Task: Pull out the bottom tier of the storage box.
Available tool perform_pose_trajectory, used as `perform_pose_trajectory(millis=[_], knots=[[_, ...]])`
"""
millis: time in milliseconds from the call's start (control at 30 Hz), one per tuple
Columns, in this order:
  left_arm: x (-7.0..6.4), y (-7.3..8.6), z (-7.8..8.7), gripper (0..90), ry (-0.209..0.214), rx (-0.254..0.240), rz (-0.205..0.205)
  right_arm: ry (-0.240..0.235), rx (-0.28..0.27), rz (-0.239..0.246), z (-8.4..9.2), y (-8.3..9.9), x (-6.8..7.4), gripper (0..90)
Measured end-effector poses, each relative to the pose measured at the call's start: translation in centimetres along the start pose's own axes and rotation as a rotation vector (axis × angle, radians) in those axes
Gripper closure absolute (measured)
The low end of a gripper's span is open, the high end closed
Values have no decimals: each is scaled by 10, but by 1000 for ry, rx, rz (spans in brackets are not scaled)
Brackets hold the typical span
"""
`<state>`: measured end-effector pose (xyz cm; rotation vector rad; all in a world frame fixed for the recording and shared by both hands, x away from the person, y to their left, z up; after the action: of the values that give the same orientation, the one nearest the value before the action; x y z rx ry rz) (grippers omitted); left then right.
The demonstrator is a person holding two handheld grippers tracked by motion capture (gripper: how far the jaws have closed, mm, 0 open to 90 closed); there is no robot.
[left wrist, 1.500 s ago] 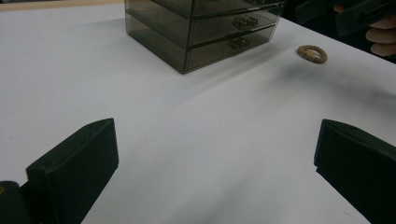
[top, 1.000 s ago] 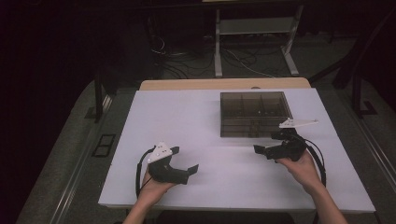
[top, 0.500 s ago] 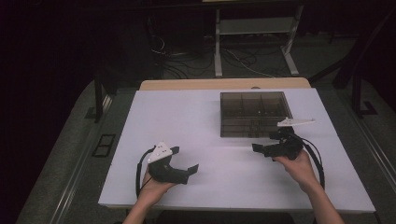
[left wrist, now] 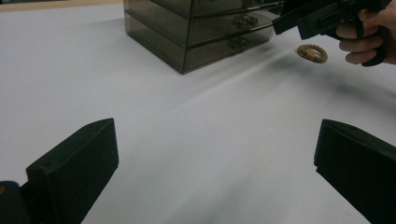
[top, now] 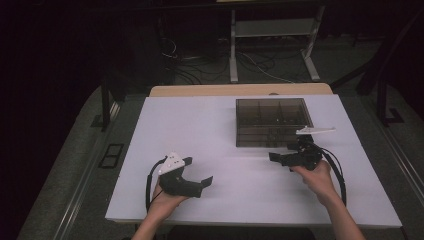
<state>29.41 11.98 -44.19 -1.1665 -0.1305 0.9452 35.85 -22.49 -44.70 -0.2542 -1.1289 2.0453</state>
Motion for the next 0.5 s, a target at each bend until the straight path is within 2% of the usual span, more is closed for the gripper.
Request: perform_pose_trajectory(millis=[267, 500], knots=[[0, 0, 0, 0, -1, 0, 0, -1, 3, -25, -7, 2, -4, 0], [0, 0, 0, 0, 0, 3, -2, -13, -42, -91, -12, 5, -7, 0]])
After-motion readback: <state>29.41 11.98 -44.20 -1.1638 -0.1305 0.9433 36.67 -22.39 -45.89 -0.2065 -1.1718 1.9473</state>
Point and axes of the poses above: each handheld gripper's, and its own axes: z roughly backward along the jaws, y roughly out of its underside, x roughly to its left, the point moved 4 cm from there along -z, roughly forward along the jaws, and after that the axes turned 13 degrees about z, right-handed, at the moved point
